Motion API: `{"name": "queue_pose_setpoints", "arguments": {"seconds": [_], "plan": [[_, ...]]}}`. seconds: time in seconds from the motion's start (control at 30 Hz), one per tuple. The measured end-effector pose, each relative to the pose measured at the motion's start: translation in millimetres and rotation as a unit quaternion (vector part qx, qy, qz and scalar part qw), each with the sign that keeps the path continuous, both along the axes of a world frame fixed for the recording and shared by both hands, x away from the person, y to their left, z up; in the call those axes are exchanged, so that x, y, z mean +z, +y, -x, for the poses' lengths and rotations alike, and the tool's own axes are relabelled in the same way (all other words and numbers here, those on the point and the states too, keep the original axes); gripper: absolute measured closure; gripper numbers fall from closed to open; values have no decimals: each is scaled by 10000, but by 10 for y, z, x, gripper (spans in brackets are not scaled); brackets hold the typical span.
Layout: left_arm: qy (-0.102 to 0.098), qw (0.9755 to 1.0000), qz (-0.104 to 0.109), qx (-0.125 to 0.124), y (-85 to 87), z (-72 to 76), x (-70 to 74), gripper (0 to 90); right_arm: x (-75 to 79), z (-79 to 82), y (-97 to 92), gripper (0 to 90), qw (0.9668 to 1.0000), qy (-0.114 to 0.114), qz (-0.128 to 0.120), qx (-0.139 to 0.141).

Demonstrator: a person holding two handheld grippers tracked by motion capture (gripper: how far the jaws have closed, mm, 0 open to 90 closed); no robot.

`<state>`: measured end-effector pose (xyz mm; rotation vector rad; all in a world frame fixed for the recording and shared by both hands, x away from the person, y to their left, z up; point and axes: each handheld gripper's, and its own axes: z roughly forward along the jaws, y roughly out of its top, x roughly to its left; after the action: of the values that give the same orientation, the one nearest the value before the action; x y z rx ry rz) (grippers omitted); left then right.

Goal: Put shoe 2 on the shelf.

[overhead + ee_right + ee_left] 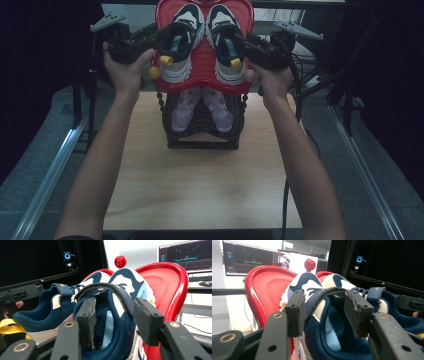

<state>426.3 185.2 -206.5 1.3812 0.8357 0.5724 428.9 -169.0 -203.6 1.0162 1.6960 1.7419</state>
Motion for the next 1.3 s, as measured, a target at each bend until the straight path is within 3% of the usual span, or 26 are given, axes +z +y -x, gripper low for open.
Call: {"name": "queue_pose_setpoints", "arguments": {"seconds": [0.33,0.6,0.67,0.83,0.97,1.3], "plan": [[63,9999,-71,-48,93,168,-1,508,-23,73,-29,508,9998,-145,-20,154],[155,9998,-68,-80,205,308,-102,500,-159,151,-146,496,9995,-140,-205,173],[188,9997,-68,-136,213,335,-129,493,-186,178,-201,488,9990,-121,-345,248],[202,9995,-70,-229,227,423,-224,489,-235,281,-323,487,9982,-255,-481,241],[346,9987,-34,-374,228,448,-318,485,-303,346,-403,486,9984,-281,-429,216],[300,9990,-17,-334,286,574,-553,484,-546,469,-647,486,9979,-238,-575,169]]}}
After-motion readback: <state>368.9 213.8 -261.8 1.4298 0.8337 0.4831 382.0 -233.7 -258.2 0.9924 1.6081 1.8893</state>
